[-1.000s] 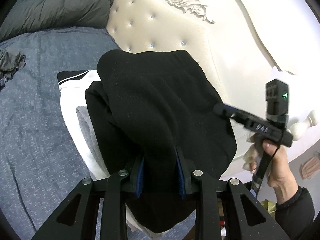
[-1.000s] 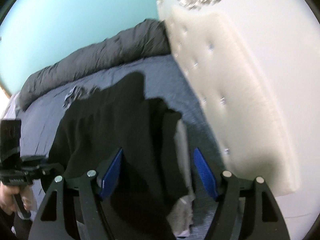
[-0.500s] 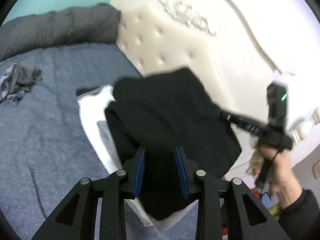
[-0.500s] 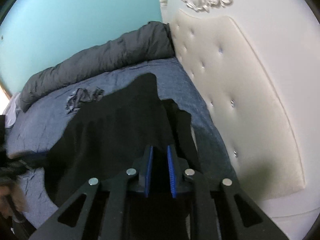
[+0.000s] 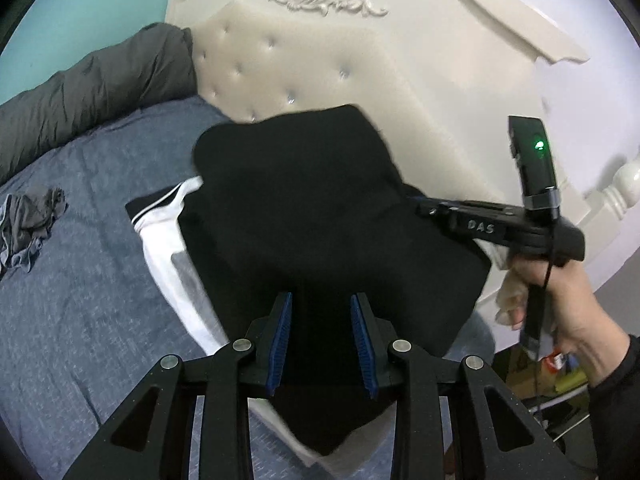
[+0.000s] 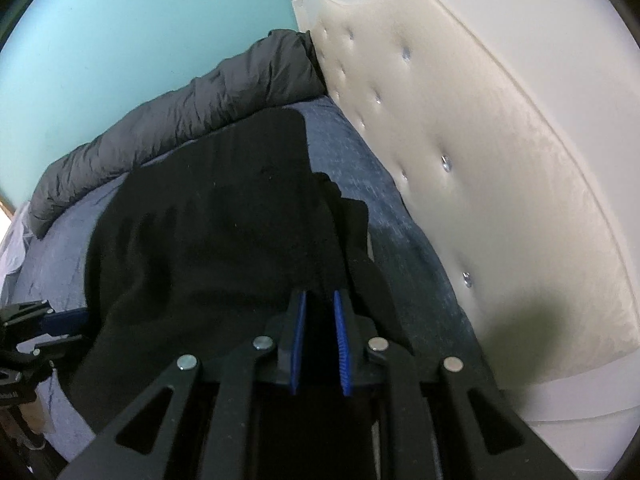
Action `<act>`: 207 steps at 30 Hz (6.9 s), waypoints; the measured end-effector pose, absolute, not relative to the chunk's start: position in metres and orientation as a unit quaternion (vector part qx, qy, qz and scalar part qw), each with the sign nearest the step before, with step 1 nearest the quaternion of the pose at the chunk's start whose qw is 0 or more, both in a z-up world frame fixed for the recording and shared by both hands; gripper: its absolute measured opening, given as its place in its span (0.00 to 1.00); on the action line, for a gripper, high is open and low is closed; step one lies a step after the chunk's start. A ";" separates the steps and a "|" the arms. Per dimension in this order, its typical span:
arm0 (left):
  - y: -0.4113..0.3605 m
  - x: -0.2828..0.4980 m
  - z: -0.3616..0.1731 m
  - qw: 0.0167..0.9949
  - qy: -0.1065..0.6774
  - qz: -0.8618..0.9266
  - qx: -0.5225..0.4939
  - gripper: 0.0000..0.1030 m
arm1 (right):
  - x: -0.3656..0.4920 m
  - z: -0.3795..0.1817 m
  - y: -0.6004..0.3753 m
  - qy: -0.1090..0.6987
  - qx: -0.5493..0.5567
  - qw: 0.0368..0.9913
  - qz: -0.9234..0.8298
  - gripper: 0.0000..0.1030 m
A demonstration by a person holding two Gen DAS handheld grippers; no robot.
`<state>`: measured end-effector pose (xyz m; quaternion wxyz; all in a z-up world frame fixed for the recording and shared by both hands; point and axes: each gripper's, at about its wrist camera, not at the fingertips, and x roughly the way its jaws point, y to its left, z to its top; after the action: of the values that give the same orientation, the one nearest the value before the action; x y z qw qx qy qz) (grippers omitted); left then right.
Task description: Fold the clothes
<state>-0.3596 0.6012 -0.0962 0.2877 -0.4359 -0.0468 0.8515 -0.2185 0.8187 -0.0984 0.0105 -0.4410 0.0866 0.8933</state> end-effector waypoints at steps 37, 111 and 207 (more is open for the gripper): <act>0.617 -0.343 -0.090 0.276 -0.025 0.857 -0.433 0.32 | -0.147 -0.076 0.787 0.075 -0.380 -0.002 0.922 0.12; 0.588 -0.333 -0.094 0.254 -0.104 0.863 -0.425 0.32 | -0.148 -0.082 0.804 0.107 -0.384 0.034 0.917 0.10; 0.504 -0.112 0.044 0.233 -0.016 0.921 -0.313 0.82 | 0.087 0.028 0.621 0.114 -0.248 0.134 0.953 0.85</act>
<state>-0.1124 0.5041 0.0440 0.2327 -0.3128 -0.0157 0.9207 0.0873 0.6211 0.0282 0.1338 -0.2482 0.1139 0.9526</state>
